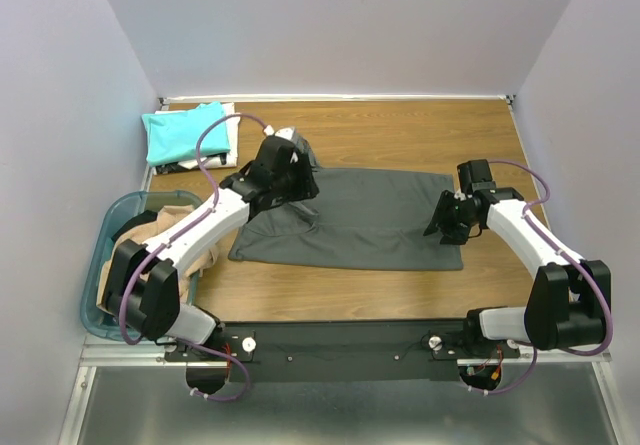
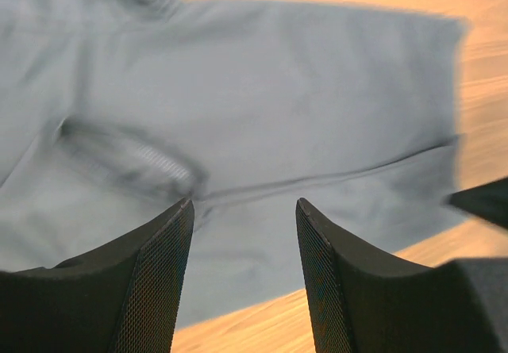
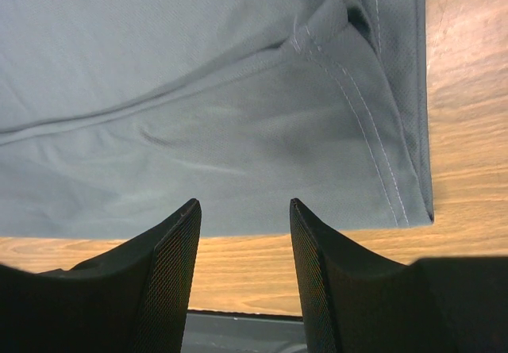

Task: Fold and stack the t-shirts
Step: Fold the tshirt

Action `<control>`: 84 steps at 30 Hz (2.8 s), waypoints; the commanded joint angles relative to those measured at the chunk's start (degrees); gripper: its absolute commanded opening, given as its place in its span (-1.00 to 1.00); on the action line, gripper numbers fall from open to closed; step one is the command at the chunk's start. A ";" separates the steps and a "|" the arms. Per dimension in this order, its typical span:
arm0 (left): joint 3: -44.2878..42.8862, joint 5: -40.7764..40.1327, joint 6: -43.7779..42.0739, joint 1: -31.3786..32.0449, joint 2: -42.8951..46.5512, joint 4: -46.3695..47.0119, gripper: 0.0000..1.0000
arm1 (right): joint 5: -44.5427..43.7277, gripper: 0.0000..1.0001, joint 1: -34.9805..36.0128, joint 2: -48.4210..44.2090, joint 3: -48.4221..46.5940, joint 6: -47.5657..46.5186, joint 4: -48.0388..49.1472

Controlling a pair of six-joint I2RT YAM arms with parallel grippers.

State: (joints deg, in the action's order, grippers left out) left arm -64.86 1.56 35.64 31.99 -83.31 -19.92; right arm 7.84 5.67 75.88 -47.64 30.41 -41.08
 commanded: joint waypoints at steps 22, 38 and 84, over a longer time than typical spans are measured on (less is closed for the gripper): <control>3.86 2.22 -4.79 -1.75 -16.71 7.09 0.25 | -9.85 0.15 0.31 8.23 -0.27 -4.49 11.02; 8.17 3.45 -4.70 -1.67 -17.51 10.61 0.24 | -13.56 0.17 0.39 14.13 4.30 1.93 8.04; -31.29 3.53 -15.60 -15.81 -35.68 -3.46 0.38 | -15.13 -0.06 -5.41 29.76 -25.84 -5.45 7.59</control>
State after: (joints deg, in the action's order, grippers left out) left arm -93.69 4.62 20.84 16.25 -116.51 -23.46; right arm -5.02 0.25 103.42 -73.89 26.35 -37.36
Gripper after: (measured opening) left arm 0.695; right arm 0.492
